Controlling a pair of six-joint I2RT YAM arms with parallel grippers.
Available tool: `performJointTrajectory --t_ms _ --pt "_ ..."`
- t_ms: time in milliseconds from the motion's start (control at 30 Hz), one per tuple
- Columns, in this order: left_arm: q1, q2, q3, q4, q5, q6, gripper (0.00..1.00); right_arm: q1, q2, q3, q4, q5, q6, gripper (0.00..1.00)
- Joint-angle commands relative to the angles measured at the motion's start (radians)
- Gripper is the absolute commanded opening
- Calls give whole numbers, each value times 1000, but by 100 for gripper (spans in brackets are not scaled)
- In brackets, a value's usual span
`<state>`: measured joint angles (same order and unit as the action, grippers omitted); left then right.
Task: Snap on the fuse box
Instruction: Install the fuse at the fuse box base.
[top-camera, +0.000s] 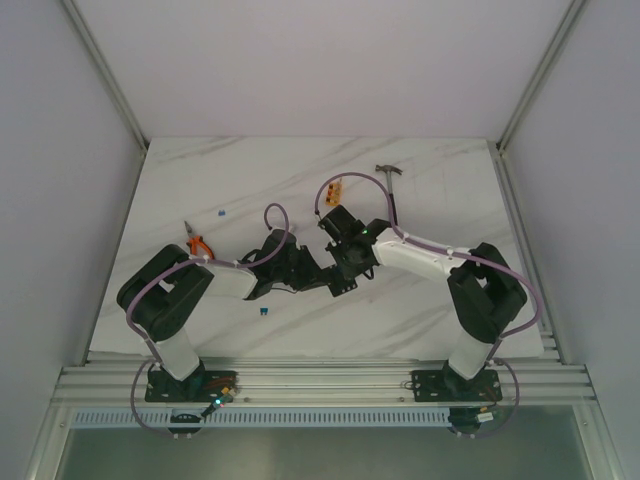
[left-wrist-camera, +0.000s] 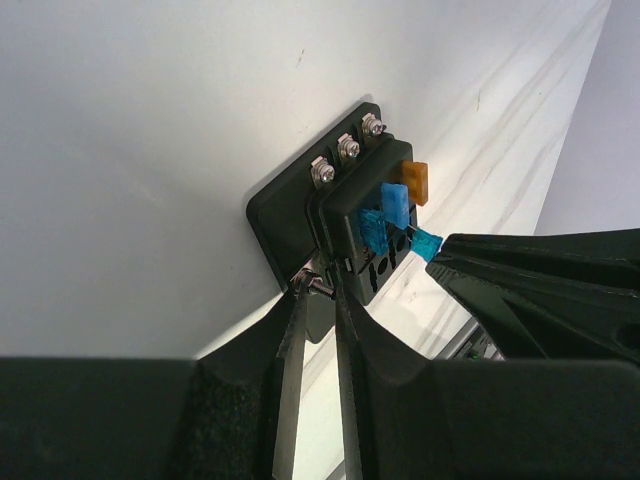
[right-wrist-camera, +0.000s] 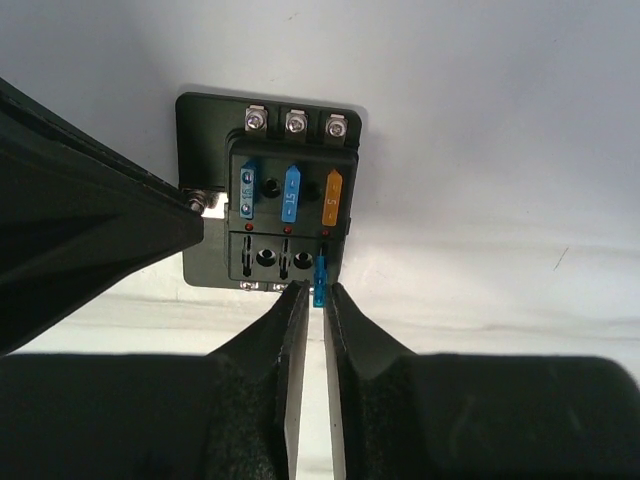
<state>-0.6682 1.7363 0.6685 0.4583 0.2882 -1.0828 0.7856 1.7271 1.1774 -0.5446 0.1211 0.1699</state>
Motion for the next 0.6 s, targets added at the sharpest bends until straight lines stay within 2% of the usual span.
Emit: performJointTrajectory --t_ms 0,567 --pt "-1 -6 5 -53 -9 7 27 3 12 25 -19 22 13 17" --pt "-1 -4 9 -57 -8 7 27 2 60 37 -36 16 -4 2"
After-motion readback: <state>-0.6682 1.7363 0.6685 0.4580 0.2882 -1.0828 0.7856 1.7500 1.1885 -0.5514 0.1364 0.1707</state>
